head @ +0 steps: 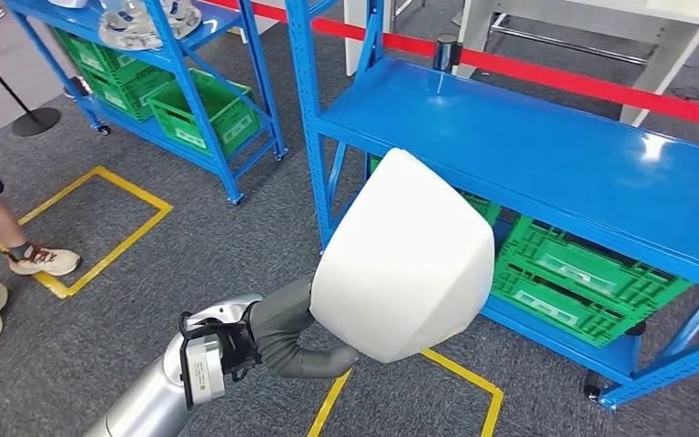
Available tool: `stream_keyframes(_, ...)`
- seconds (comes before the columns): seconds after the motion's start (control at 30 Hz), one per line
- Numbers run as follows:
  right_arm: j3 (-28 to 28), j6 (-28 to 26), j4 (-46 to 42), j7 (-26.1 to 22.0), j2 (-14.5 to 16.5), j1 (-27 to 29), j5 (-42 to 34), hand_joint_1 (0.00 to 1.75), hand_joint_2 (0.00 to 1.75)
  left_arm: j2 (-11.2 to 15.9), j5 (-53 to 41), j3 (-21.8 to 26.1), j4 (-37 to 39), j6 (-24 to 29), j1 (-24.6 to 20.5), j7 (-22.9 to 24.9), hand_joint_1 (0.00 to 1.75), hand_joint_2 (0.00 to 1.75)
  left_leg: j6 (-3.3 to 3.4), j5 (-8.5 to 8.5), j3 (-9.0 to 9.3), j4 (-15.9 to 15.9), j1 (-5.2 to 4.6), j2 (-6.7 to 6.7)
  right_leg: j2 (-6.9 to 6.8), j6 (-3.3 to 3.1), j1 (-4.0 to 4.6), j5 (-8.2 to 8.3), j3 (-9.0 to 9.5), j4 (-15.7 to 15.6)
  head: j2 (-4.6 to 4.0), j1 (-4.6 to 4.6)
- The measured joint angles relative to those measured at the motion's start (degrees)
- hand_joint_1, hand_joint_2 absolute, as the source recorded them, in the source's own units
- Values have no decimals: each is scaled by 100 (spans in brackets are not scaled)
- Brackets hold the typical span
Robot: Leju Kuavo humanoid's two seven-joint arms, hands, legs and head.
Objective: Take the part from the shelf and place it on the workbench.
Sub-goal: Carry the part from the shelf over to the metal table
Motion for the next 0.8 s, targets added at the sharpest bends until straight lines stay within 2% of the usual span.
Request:
stream_keyframes(0.03, 0, 19, 0, -30, -2, -4, -13, 0, 0, 6, -2, -1, -18, -1, 0, 27, 175, 175, 3, 109, 93, -140, 2, 26, -82, 3, 2, -4, 3, 2, 0, -1)
stream_keyframes(0.07, 0, 36, 0, -59, -4, -12, -25, 0, 0, 10, -4, -3, -43, -3, -2, 53, 175, 175, 16, 280, 290, -478, 0, 85, -155, 10, 4, -10, 12, 3, 0, -1)
stream_keyframes(0.13, 0, 52, 0, -104, -6, -24, -45, 0, 0, 6, -12, -8, -100, -9, -22, 94, 175, 175, 80, 542, 725, -1256, -30, 356, -278, 47, 26, -34, 36, 11, 0, -1)
stream_keyframes(0.17, 0, 55, -1, -117, -8, -27, -55, 0, 0, 1, -21, -11, -124, -11, -36, 110, 175, 175, 122, 596, 848, -1489, -49, 448, -333, 75, 41, -44, 47, 14, 0, 2)
stream_keyframes(0.2, 0, 56, -1, -126, -9, -30, -63, 0, 0, -4, -33, -14, -144, -14, -48, 128, 175, 175, 164, 603, 889, -1591, -69, 489, -389, 107, 55, -51, 55, 15, 0, 6)
stream_keyframes(0.27, 1, 58, -1, -132, -11, -42, -72, 0, 0, -13, -64, -16, -178, -28, -59, 156, 175, 175, 239, 631, 871, -1623, -77, 351, -498, 174, 55, -58, 75, 5, 0, 13)
stream_keyframes(0.3, 1, 58, 0, -132, -11, -50, -72, 0, 0, -16, -76, -16, -196, -34, -64, 164, 175, 175, 275, 653, 873, -1647, -68, 285, -452, 206, 43, -90, 79, 32, 0, 15)
stream_keyframes(0.33, 2, 61, 0, -132, -12, -55, -71, 0, 0, -25, -84, -16, -211, -40, -74, 170, 175, 175, 312, 679, 877, -1671, -52, 217, -317, 236, 29, -181, 41, 148, 0, 21)
stream_keyframes(0.4, 2, 63, 0, -131, -16, -41, -71, 0, 0, -50, -89, -21, -227, -42, -88, 181, 175, 175, 360, 712, 875, -1693, -31, 83, 69, 276, 4, -517, -208, 728, 0, 49)
stream_keyframes(0.43, 2, 63, 0, -127, -19, -25, -69, 0, 0, -61, -91, -26, -225, -42, -89, 195, 175, 175, 371, 718, 862, -1687, -30, 7, 192, 287, 2, -696, -399, 1117, 0, 61)
stream_keyframes(0.47, 2, 62, 0, -122, -21, -9, -65, 0, 0, -66, -95, -30, -221, -42, -85, 212, 175, 175, 374, 720, 850, -1676, -31, -74, 243, 297, -1, -796, -561, 1426, 0, 69)
stream_keyframes(0.5, 2, 63, 0, -117, -24, 3, -61, 0, 0, -66, -99, -33, -217, -42, -81, 231, 175, 175, 374, 721, 839, -1659, -30, -159, 261, 303, -4, -788, -647, 1564, 0, 72)
stream_keyframes(0.53, 2, 64, 0, -114, -24, 8, -56, 0, 0, -67, -102, -34, -214, -42, -79, 245, 175, 175, 368, 720, 830, -1637, -25, -244, 273, 309, -13, -664, -628, 1480, 0, 74)
stream_keyframes(0.57, 2, 65, 0, -112, -25, 9, -53, 0, 0, -69, -104, -35, -213, -42, -78, 255, 175, 175, 355, 715, 823, -1610, -18, -329, 303, 313, -28, -456, -502, 1187, 0, 77)
stream_keyframes(0.63, 2, 67, 0, -113, -27, 4, -53, 0, 0, -75, -105, -36, -214, -42, -80, 264, 175, 175, 298, 701, 793, -1549, -6, -485, 548, 317, -67, -141, -172, 463, 0, 85)
stream_keyframes(0.67, 2, 69, 0, -114, -28, 1, -53, 0, 0, -81, -108, -37, -214, -42, -81, 273, 175, 175, 257, 704, 769, -1528, -6, -550, 646, 301, -75, -75, -73, 237, 0, 89)
stream_keyframes(0.7, 2, 70, -1, -115, -29, -1, -53, 0, 0, -85, -111, -38, -215, -42, -81, 284, 175, 175, 213, 714, 744, -1523, -5, -606, 715, 275, -71, -75, -39, 145, 0, 92)
stream_keyframes(0.77, 2, 76, -1, -122, -29, -7, -53, 0, 0, -90, -119, -39, -216, -42, -81, 299, 175, 175, 129, 753, 701, -1545, 4, -705, 610, 186, -50, -49, -50, 134, 0, 93)
stream_keyframes(0.8, 2, 80, -1, -127, -30, -12, -53, 0, 0, -87, -121, -37, -217, -42, -81, 302, 175, 175, 101, 746, 679, -1530, 5, -644, 547, 143, -46, -32, -48, 122, 0, 91)
